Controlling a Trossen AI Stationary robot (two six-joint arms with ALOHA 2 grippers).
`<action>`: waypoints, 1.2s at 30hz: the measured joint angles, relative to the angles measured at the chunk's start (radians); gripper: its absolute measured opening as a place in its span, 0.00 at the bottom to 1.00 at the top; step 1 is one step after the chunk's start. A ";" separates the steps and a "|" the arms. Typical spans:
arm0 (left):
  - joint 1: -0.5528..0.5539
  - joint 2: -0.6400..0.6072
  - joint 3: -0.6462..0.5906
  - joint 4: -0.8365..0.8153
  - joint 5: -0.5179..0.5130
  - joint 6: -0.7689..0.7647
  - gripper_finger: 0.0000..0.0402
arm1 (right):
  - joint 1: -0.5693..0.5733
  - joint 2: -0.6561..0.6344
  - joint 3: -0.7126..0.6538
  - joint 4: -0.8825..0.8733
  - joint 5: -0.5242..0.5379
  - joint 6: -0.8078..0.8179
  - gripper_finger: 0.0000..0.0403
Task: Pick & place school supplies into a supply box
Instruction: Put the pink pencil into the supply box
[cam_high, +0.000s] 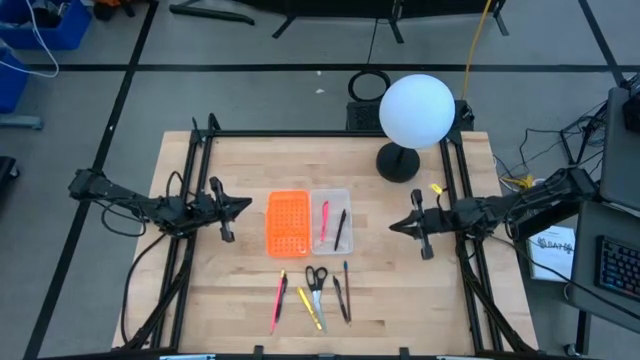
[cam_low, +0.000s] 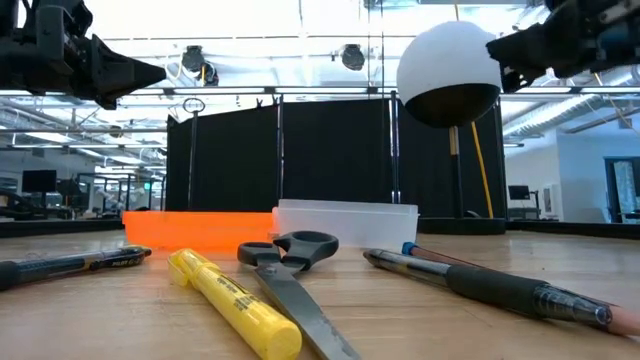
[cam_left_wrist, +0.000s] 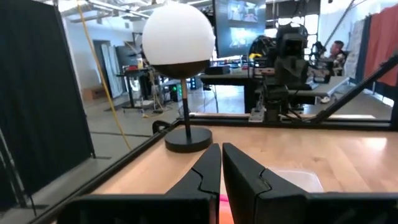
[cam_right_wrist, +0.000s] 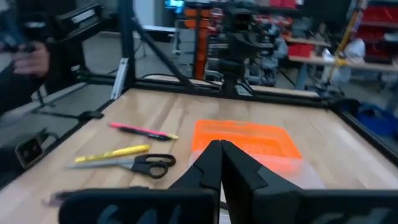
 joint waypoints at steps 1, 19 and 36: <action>0.000 0.000 0.000 -0.007 -0.002 -0.013 0.06 | -0.001 -0.011 -0.012 0.001 -0.014 -0.013 0.00; 0.000 0.000 0.000 -0.188 -0.090 -0.259 0.06 | -0.002 -0.039 -0.070 -0.011 -0.032 -0.094 0.00; -0.112 0.477 0.634 -0.908 -0.190 -0.717 0.01 | -0.002 -0.078 -0.070 -0.020 -0.032 -0.143 0.00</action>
